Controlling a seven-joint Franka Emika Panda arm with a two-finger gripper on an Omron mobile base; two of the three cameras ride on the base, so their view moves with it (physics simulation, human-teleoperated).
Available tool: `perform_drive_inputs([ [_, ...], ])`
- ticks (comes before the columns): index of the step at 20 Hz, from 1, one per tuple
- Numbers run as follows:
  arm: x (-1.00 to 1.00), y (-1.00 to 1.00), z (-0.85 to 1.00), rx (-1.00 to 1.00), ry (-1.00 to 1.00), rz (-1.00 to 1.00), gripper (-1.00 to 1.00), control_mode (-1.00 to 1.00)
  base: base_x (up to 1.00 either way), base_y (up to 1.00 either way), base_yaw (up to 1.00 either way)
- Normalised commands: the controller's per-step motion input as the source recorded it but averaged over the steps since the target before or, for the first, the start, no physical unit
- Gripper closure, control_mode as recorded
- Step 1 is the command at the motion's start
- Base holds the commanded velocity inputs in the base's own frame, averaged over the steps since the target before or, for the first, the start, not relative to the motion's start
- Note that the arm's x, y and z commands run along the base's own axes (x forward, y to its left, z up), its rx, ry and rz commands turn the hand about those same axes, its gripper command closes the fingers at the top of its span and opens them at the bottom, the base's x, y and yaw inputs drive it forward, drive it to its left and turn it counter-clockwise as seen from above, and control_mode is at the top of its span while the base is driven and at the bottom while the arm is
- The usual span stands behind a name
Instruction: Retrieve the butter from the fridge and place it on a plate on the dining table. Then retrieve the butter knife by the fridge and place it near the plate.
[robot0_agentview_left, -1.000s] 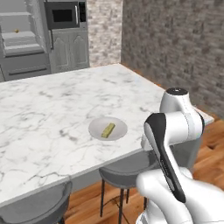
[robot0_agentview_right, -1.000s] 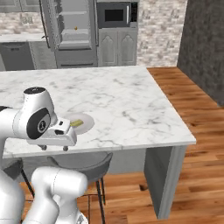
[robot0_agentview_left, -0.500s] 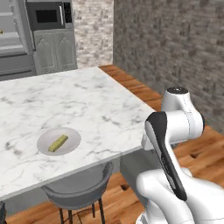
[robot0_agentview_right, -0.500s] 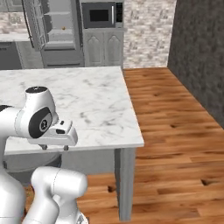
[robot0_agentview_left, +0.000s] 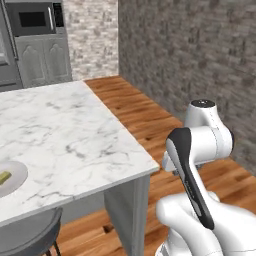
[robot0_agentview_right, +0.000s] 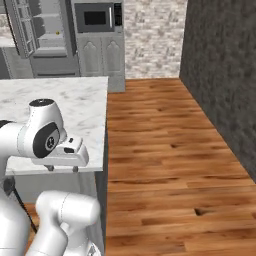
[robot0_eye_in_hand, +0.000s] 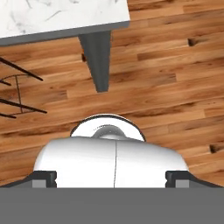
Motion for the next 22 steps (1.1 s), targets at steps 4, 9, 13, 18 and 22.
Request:
perform_drive_inputs([
  [4,0.00,0.00,0.00,0.00,0.00,0.00,-1.00,1.00,0.00,-1.00,0.03],
  [9,0.00,0.00,0.00,0.00,0.00,0.00,-1.00,1.00,0.08,-1.00,0.05],
  [13,0.00,0.00,0.00,0.00,0.00,0.00,-1.00,1.00,0.60,-1.00,0.09],
  [18,0.00,0.00,0.00,0.00,0.00,0.00,-1.00,1.00,0.86,-1.00,0.18],
  [22,0.00,0.00,0.00,0.00,0.00,0.00,-1.00,1.00,1.00,-0.96,0.17],
])
